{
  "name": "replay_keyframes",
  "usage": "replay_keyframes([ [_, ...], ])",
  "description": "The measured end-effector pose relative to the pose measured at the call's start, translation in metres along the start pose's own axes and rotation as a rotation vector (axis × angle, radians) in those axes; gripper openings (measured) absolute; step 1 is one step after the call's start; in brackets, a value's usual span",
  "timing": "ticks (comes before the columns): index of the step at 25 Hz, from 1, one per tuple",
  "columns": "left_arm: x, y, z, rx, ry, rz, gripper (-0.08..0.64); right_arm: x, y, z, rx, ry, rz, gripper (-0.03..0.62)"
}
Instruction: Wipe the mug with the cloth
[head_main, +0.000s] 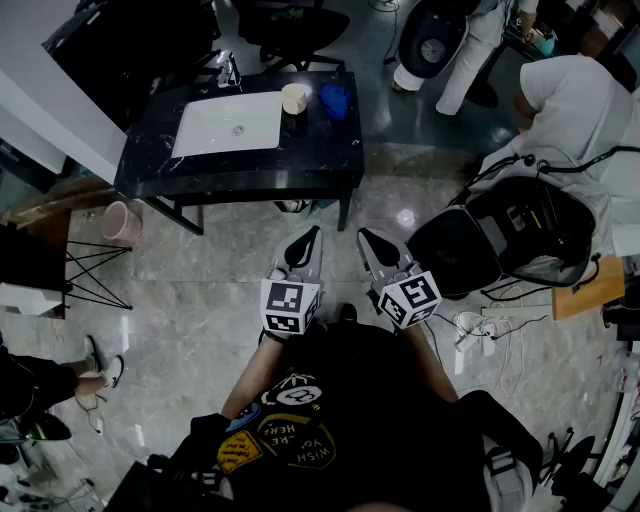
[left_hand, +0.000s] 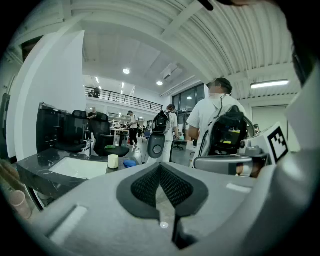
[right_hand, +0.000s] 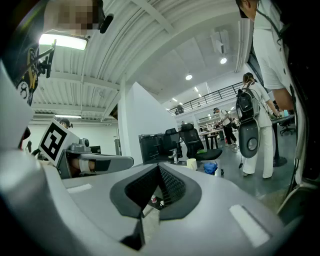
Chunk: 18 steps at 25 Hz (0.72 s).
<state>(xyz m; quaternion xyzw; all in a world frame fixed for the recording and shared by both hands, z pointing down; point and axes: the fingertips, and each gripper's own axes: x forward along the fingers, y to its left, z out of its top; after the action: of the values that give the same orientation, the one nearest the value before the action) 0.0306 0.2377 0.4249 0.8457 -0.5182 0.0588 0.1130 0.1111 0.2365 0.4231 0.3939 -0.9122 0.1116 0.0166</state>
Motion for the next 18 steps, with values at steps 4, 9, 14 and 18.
replay_keyframes([
  [4,-0.001,0.009,-0.003,0.002,0.003,-0.005,0.005,0.008,0.004,-0.005,0.004,0.001,0.002,0.002],
  [9,-0.001,0.029,0.000,-0.003,-0.003,0.008,0.005,0.024,0.011,-0.002,-0.007,0.006,0.007,0.002],
  [14,0.002,0.034,-0.002,0.001,0.001,-0.010,0.005,0.033,0.010,-0.004,0.008,-0.006,-0.003,0.002],
  [18,0.002,0.045,-0.009,-0.009,0.019,-0.018,0.005,0.040,0.011,-0.013,0.053,-0.001,0.005,0.002],
])
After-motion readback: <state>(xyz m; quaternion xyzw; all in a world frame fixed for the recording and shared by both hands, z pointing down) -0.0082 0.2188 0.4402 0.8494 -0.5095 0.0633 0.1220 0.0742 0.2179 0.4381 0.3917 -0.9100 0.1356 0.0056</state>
